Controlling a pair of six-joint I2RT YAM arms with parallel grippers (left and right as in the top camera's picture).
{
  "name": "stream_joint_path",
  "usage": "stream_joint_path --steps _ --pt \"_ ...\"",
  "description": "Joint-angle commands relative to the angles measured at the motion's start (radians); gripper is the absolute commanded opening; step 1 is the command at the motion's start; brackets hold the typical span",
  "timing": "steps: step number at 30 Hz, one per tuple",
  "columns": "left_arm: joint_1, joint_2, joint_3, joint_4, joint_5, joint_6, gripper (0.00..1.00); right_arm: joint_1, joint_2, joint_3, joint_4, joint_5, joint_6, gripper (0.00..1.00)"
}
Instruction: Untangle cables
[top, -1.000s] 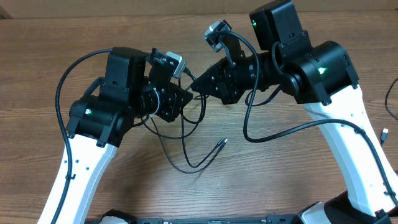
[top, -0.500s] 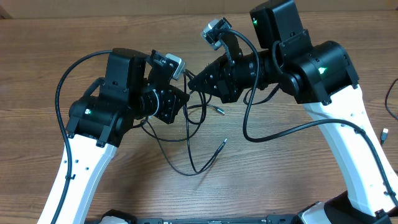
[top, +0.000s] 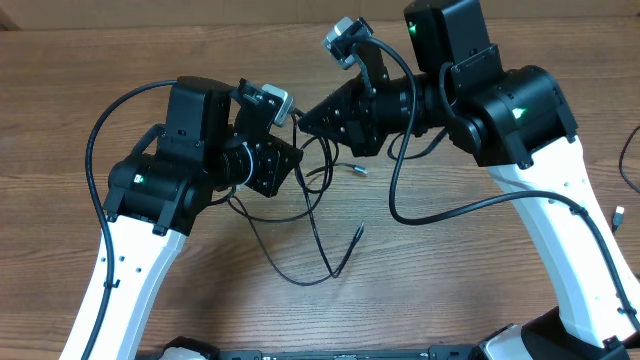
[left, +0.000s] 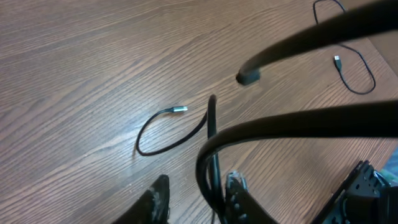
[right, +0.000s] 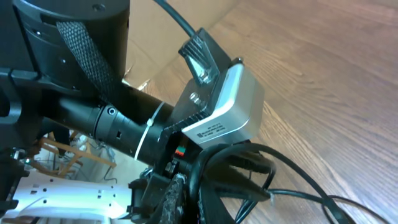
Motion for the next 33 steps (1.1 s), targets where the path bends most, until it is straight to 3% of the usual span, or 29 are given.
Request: stream_joint_path --steps 1,5,12,21,29,31,32,33 --pt "-0.006 -0.007 -0.003 0.003 0.061 0.005 0.37 0.002 -0.027 0.027 0.025 0.027 0.004 0.04" --pt "-0.006 -0.007 -0.003 0.018 0.102 -0.099 0.42 0.002 -0.027 0.026 0.022 0.058 0.004 0.04" --pt "-0.006 -0.007 -0.003 0.023 0.103 -0.275 0.31 0.002 -0.027 0.026 0.023 0.061 0.003 0.04" --pt "-0.006 -0.007 -0.003 0.013 0.103 -0.319 0.25 0.002 -0.027 0.026 0.027 0.077 0.003 0.04" --pt "-0.010 -0.007 -0.003 0.006 0.109 -0.326 0.33 0.002 -0.027 0.026 0.049 0.140 0.003 0.04" --pt "-0.017 -0.007 -0.003 0.006 0.108 -0.326 0.25 0.002 -0.027 0.025 0.061 0.147 0.003 0.04" --pt "-0.021 -0.007 -0.003 0.006 0.108 -0.326 0.10 0.002 -0.027 0.025 0.065 0.154 0.003 0.04" --pt "-0.023 -0.007 -0.003 0.006 0.108 -0.326 0.04 0.002 -0.027 0.025 0.068 0.171 0.003 0.04"
